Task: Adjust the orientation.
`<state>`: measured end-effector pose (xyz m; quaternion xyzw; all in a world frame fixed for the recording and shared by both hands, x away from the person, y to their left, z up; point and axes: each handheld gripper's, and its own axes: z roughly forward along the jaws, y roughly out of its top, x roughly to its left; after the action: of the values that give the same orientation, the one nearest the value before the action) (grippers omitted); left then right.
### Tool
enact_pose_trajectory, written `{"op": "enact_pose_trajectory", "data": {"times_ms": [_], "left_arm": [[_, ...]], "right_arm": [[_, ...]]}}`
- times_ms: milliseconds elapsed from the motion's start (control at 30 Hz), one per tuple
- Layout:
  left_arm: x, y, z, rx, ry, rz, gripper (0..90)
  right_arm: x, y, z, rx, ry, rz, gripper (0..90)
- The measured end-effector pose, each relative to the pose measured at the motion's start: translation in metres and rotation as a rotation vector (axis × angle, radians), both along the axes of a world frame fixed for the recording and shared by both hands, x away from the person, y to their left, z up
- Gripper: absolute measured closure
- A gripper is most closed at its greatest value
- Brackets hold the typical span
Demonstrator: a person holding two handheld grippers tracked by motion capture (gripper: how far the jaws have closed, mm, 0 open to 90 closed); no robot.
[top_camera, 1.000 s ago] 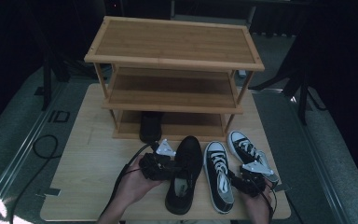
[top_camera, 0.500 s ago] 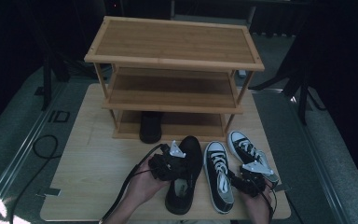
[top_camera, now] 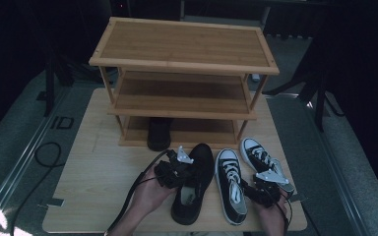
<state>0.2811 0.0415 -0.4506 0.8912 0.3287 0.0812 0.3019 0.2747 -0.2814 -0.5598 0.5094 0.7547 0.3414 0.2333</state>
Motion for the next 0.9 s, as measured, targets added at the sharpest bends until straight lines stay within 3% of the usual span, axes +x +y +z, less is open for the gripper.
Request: {"op": "enact_pose_trajectory", "data": {"times_ms": [233,500,767,900], "left_arm": [[0.006,0.012,0.001,-0.001,-0.003,0.021,87.7],[0.013,0.02,0.001,-0.035,0.007,0.054,87.9],[0.018,0.025,0.002,-0.049,0.027,0.037,88.3],[0.019,0.026,0.003,-0.034,0.026,0.023,88.3]], "right_arm": [[0.0,0.0,0.0,0.0,0.002,0.0,45.9],[0.0,0.0,0.0,0.0,0.001,0.0,45.8],[0.0,0.0,0.0,0.0,0.001,-0.001,45.9],[0.0,0.0,0.0,0.001,0.0,-0.001,45.9]]}}
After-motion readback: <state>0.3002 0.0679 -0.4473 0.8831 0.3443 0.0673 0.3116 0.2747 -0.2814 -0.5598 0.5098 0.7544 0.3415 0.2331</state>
